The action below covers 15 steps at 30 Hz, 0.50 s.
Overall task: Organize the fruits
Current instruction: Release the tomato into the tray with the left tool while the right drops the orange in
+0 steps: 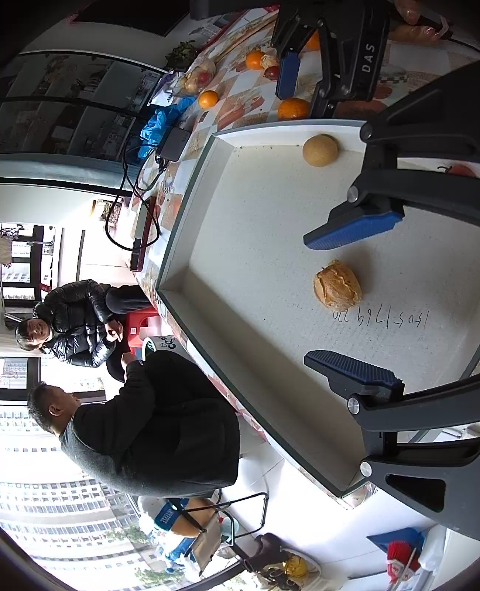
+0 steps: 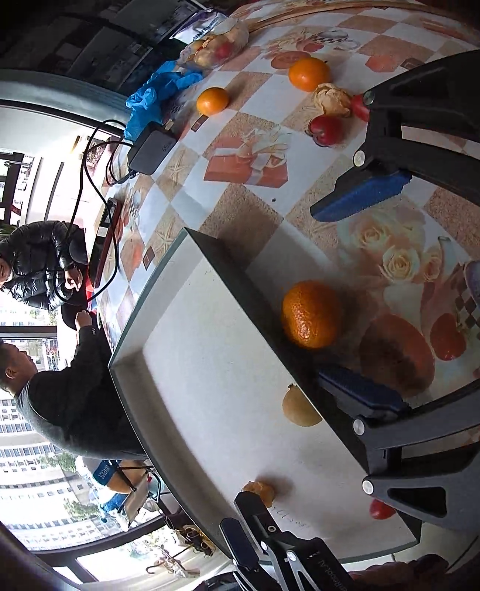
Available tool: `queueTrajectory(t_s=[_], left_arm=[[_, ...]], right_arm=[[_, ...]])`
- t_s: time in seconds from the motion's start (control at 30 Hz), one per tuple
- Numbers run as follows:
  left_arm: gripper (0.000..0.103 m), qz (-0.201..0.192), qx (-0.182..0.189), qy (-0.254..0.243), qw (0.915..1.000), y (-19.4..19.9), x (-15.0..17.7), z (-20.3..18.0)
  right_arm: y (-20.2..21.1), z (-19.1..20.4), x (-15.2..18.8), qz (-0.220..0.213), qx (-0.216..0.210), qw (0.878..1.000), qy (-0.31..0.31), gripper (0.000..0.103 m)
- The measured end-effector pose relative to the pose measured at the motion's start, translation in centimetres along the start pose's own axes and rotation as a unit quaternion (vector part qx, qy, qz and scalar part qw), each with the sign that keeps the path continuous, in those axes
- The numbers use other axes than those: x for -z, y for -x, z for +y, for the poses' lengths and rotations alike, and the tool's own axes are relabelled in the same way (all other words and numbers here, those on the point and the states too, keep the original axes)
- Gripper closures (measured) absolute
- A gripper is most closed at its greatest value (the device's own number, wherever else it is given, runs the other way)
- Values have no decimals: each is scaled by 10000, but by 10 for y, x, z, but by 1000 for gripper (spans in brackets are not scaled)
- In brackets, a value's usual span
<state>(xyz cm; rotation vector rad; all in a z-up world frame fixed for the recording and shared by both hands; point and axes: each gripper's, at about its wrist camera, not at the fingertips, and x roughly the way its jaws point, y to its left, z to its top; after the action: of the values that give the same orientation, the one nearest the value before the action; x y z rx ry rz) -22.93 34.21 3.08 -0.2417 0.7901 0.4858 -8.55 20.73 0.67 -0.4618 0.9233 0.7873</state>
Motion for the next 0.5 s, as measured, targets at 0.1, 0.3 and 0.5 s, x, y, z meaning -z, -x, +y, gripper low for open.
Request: queueTrajectory(t_s=[0.1, 0.3, 0.5], left_arm=[[41, 42, -12, -31, 10000, 0, 1, 1], [37, -11, -47, 0, 10000, 3, 1, 2], [33, 52, 13, 78, 10000, 8, 3, -4]], right_arm=[[-2, 1, -1, -55, -89, 9999, -68, 64], [30, -15, -9, -297, -216, 9975, -598, 64], [39, 24, -46, -384, -481, 9975, -351, 64]])
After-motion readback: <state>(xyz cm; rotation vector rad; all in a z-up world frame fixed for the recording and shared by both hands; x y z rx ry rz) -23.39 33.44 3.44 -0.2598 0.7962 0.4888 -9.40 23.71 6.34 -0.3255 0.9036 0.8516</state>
